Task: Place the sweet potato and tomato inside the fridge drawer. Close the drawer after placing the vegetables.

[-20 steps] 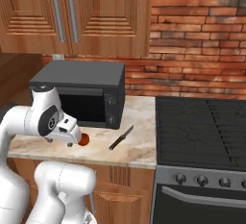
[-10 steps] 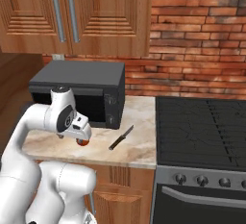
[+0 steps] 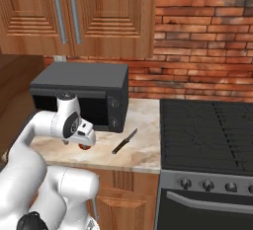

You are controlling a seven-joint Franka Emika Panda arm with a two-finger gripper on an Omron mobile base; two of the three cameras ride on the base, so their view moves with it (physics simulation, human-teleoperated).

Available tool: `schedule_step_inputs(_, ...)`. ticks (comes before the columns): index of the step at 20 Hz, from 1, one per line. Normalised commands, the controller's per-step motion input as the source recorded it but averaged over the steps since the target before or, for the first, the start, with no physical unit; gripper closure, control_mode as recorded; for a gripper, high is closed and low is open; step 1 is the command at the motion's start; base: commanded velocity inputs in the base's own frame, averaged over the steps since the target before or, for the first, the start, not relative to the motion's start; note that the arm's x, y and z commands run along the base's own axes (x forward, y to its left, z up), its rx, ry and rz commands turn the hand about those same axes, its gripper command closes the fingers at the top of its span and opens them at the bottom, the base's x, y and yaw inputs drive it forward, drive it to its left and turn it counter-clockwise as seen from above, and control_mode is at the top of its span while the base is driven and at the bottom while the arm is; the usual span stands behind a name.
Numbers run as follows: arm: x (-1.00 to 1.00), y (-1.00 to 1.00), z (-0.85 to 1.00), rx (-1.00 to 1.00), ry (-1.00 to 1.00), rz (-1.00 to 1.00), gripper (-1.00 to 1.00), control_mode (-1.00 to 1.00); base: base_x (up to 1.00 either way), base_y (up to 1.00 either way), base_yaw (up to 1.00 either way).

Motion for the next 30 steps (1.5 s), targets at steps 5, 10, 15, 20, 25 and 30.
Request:
schedule_step_inputs(5,0.43,0.07,-0.34,0.00,0.00,0.00,-1.00,-1.00,0.00,0.00,0.00)
schedule_step_inputs(10,0.41,0.00,-0.28,0.00,0.00,0.00,-1.00,-1.00,0.00,0.00,0.00)
schedule_step_inputs(15,0.32,0.00,-0.15,0.00,0.00,0.00,-1.00,-1.00,0.00,0.00,0.00)
schedule_step_inputs(20,0.15,0.00,-0.09,0.00,0.00,0.00,-1.00,-1.00,0.00,0.00,0.00)
schedule_step_inputs(25,0.04,0.00,-0.14,0.00,0.00,0.00,-1.00,-1.00,0.00,0.00,0.00)
schedule_step_inputs(30,0.00,0.00,-0.21,0.00,0.00,0.00,-1.00,-1.00,0.00,0.00,0.00)
